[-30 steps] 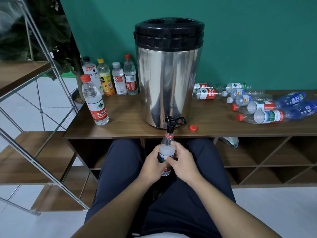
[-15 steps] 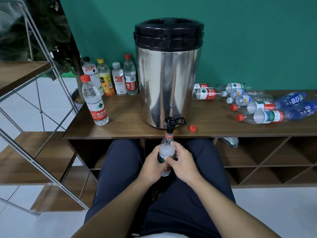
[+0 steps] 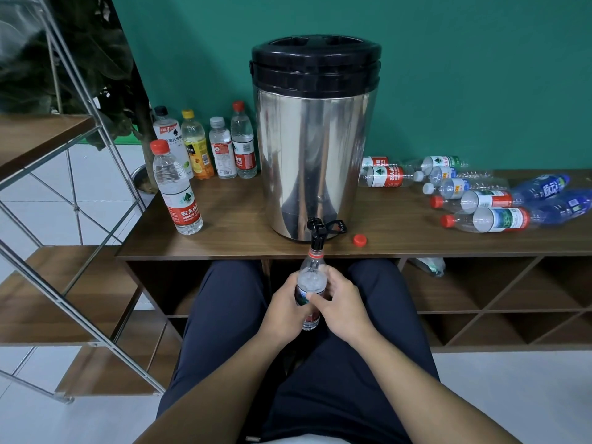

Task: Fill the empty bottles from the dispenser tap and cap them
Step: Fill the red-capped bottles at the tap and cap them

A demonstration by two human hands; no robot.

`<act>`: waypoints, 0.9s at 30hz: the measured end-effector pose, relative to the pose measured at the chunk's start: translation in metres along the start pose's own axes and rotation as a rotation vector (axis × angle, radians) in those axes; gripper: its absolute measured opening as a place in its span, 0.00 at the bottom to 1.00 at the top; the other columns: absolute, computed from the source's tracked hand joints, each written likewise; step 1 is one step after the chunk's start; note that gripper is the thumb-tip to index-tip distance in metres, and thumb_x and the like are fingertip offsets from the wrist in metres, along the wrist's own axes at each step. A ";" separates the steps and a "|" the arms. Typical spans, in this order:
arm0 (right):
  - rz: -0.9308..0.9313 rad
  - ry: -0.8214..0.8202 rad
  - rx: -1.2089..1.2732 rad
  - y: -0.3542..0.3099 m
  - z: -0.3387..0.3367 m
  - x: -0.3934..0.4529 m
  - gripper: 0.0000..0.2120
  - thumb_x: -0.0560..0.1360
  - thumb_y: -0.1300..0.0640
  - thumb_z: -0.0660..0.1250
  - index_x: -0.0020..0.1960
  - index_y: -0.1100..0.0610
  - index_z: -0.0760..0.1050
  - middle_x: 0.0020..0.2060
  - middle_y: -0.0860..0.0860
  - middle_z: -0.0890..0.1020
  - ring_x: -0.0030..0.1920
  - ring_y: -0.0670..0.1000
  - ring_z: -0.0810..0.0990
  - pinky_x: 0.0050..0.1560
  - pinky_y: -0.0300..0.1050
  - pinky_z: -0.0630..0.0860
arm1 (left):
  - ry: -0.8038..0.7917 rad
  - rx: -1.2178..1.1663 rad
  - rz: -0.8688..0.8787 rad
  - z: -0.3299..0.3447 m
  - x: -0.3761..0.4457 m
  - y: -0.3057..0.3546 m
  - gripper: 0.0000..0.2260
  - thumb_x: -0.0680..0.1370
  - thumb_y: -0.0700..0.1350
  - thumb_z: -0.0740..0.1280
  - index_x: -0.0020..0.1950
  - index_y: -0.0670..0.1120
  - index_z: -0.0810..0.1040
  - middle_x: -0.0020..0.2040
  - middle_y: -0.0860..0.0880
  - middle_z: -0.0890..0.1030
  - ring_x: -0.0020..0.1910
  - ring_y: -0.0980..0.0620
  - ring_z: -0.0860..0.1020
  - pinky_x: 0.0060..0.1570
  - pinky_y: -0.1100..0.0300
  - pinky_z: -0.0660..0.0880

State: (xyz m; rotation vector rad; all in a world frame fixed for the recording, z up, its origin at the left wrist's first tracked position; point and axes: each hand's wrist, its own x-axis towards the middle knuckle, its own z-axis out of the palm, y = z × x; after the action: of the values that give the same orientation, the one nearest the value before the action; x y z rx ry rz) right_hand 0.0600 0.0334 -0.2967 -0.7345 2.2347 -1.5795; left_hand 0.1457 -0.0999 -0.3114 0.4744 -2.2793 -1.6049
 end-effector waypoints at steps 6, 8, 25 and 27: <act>-0.002 0.011 0.002 0.000 0.000 0.000 0.29 0.77 0.64 0.78 0.72 0.41 0.79 0.60 0.41 0.88 0.61 0.44 0.87 0.67 0.53 0.84 | 0.010 0.029 -0.009 0.002 0.001 0.000 0.26 0.78 0.34 0.75 0.73 0.54 0.79 0.59 0.63 0.85 0.59 0.62 0.84 0.60 0.68 0.77; -0.001 0.012 0.004 0.000 -0.001 0.000 0.29 0.77 0.64 0.78 0.71 0.41 0.79 0.59 0.41 0.88 0.61 0.44 0.87 0.67 0.54 0.84 | 0.016 0.033 -0.011 0.003 0.001 0.000 0.26 0.78 0.34 0.76 0.73 0.54 0.79 0.58 0.64 0.85 0.60 0.62 0.83 0.59 0.70 0.76; -0.010 0.008 0.020 -0.002 -0.001 -0.001 0.29 0.77 0.64 0.78 0.73 0.42 0.79 0.61 0.40 0.88 0.63 0.44 0.86 0.69 0.54 0.82 | 0.021 0.032 -0.014 0.004 0.001 0.002 0.26 0.79 0.34 0.75 0.74 0.54 0.79 0.60 0.61 0.86 0.60 0.65 0.83 0.59 0.72 0.75; -0.016 0.007 0.023 -0.003 -0.001 -0.001 0.29 0.77 0.64 0.78 0.72 0.43 0.79 0.60 0.40 0.88 0.63 0.44 0.87 0.69 0.54 0.82 | 0.021 0.030 -0.015 0.004 0.001 0.002 0.26 0.79 0.34 0.75 0.74 0.54 0.79 0.60 0.60 0.86 0.60 0.65 0.83 0.59 0.72 0.75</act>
State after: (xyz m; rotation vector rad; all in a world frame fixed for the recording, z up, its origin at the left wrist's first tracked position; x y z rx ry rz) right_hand 0.0607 0.0341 -0.2934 -0.7430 2.2173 -1.6152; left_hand 0.1425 -0.0963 -0.3108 0.5141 -2.2925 -1.5673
